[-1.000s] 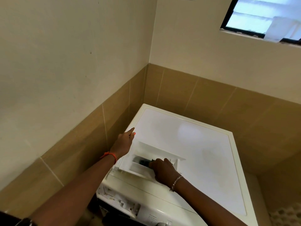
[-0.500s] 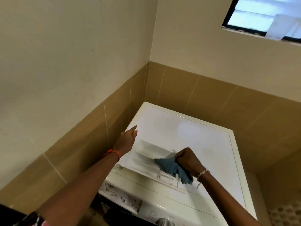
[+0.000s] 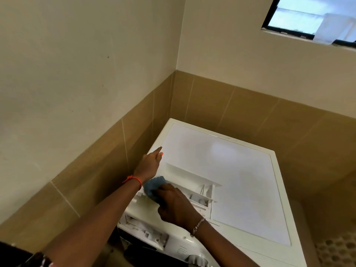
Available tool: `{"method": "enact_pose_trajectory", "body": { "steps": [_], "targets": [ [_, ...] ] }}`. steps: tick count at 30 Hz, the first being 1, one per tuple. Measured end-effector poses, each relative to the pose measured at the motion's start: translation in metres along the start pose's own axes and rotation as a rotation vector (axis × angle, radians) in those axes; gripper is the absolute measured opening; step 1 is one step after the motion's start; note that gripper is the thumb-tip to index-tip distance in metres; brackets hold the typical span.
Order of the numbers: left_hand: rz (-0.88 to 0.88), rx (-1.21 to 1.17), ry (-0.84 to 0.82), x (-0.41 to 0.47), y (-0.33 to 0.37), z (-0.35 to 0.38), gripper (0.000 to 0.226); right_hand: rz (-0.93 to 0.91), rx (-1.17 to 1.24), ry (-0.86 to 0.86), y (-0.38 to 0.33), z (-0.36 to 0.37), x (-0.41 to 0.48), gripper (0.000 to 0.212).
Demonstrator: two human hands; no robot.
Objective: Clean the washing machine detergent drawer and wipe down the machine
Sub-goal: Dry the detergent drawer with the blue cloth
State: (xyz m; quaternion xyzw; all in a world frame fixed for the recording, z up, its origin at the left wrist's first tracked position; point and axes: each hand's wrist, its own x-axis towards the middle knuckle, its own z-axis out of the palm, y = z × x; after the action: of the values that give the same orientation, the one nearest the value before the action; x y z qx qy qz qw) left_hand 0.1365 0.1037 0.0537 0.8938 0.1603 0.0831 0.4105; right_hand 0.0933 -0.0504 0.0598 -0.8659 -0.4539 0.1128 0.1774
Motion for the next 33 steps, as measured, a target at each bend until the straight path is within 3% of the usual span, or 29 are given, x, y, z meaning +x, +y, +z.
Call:
{"method": "enact_pose_trajectory", "body": {
  "steps": [6,11,14,19,21,25,29,33],
  "targets": [
    [0.006,0.006,-0.015,0.0,0.0,-0.001,0.043,0.053,-0.216,-0.049,0.011,-0.006,-0.006,0.024],
    [0.017,0.0,-0.016,0.003,-0.004,-0.001,0.043,0.137,-0.247,-0.112,0.026,-0.013,-0.017,0.035],
    [0.014,-0.004,-0.011,0.004,-0.005,-0.001,0.043,0.116,-0.214,-0.046,0.043,-0.011,-0.034,0.037],
    [0.013,0.006,-0.027,0.004,-0.007,-0.001,0.043,0.081,-0.124,0.221,0.063,-0.002,-0.066,0.037],
    [0.018,-0.003,-0.012,0.004,-0.005,0.0,0.043,0.171,0.035,0.301,0.077,0.002,-0.082,0.036],
    [-0.002,0.005,0.007,0.006,-0.008,0.001,0.042,0.565,0.561,0.483,0.096,-0.006,-0.1,0.036],
    [-0.101,0.0,-0.01,0.007,-0.007,0.002,0.046,1.032,1.124,0.749,0.123,-0.014,-0.114,0.013],
    [-0.216,0.0,-0.032,0.007,-0.004,-0.002,0.052,1.324,1.503,0.634,0.13,-0.015,-0.108,0.01]
  ]
}}
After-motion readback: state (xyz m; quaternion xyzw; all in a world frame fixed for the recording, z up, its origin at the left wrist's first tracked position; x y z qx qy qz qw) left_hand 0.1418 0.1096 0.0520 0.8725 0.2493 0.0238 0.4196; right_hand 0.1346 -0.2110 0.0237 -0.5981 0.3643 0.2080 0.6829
